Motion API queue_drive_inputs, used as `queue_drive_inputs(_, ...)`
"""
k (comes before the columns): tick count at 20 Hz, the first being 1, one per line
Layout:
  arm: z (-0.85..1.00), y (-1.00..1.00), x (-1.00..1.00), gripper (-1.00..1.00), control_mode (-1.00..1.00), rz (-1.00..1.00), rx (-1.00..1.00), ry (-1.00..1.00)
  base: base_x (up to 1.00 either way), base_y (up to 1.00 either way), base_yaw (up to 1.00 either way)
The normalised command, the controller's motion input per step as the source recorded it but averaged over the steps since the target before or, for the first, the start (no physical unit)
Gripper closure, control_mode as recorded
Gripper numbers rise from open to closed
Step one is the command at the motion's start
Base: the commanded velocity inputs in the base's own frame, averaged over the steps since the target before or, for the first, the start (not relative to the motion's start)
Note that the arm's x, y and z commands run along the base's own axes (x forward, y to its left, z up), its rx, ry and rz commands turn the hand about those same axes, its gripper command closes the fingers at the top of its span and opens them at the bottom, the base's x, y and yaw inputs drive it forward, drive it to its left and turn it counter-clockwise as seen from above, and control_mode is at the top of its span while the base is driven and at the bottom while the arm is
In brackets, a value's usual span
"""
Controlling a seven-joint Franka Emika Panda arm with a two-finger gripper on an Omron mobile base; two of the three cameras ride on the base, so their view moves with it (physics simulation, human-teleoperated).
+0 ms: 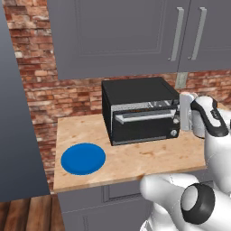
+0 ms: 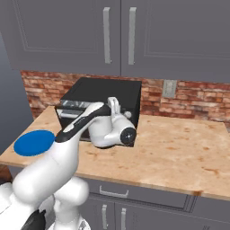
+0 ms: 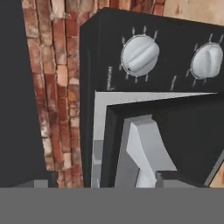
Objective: Pull the toaster oven rack outwards. Pick up the baguette from the plate and place it on the toaster oven rack. Close the toaster oven door fully and set the temperature to the lowest setting.
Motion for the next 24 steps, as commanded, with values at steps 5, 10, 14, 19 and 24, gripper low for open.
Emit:
queue_drive_inputs(5, 0.00, 0.17, 0.58, -1.00, -1.00, -0.04, 0.00, 0.00, 0.00, 0.00, 0.00)
queue_drive_inputs(10, 0.00, 0.15, 0.57, -1.00, -1.00, -0.04, 0.00, 0.00, 0.00, 0.00, 0.00)
queue_drive_inputs(14, 0.00, 0.09, 0.55, -1.00, -1.00, -0.05, 0.00, 0.00, 0.00, 0.00, 0.00)
queue_drive_inputs(19, 0.00, 0.02, 0.47, -1.00, -1.00, -0.07, 0.00, 0.00, 0.00, 0.00, 0.00)
queue_drive_inputs(24, 0.10, -0.37, 0.26, -1.00, -1.00, -0.12, 0.00, 0.00, 0.00, 0.00, 0.00)
